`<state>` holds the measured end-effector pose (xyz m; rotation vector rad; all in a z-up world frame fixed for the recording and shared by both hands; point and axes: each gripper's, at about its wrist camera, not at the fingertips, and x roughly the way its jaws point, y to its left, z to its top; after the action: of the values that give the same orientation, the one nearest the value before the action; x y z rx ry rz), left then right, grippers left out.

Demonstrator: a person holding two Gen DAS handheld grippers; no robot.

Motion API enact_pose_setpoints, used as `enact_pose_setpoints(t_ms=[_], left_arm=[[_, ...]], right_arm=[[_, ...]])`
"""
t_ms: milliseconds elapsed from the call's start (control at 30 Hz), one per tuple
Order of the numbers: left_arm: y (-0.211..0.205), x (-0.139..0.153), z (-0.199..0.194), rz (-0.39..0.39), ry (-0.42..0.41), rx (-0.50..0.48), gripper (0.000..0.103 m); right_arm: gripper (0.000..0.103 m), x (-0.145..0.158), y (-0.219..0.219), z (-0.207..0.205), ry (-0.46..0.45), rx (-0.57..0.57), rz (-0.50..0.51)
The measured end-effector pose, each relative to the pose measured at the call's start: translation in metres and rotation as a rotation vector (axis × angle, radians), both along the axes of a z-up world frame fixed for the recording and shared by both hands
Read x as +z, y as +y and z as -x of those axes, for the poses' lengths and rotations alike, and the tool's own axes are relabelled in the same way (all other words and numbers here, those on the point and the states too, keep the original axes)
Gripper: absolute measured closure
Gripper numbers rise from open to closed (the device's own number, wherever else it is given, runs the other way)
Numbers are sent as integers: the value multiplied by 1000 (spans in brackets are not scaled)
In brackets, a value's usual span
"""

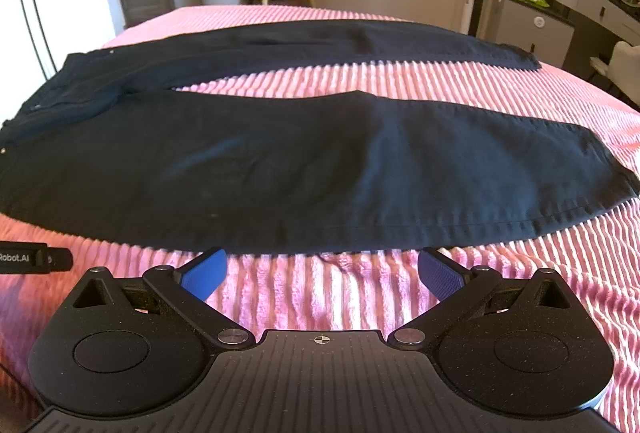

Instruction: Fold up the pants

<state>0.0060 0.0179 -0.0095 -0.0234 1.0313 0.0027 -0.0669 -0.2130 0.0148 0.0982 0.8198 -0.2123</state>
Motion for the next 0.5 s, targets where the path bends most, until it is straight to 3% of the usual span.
enact_pose_setpoints(t_ms=[500], left_arm=[[1,-4,-3,-3,21,5,4]], right_arm=[[0,-1,-2,-1,11,-4,-14]])
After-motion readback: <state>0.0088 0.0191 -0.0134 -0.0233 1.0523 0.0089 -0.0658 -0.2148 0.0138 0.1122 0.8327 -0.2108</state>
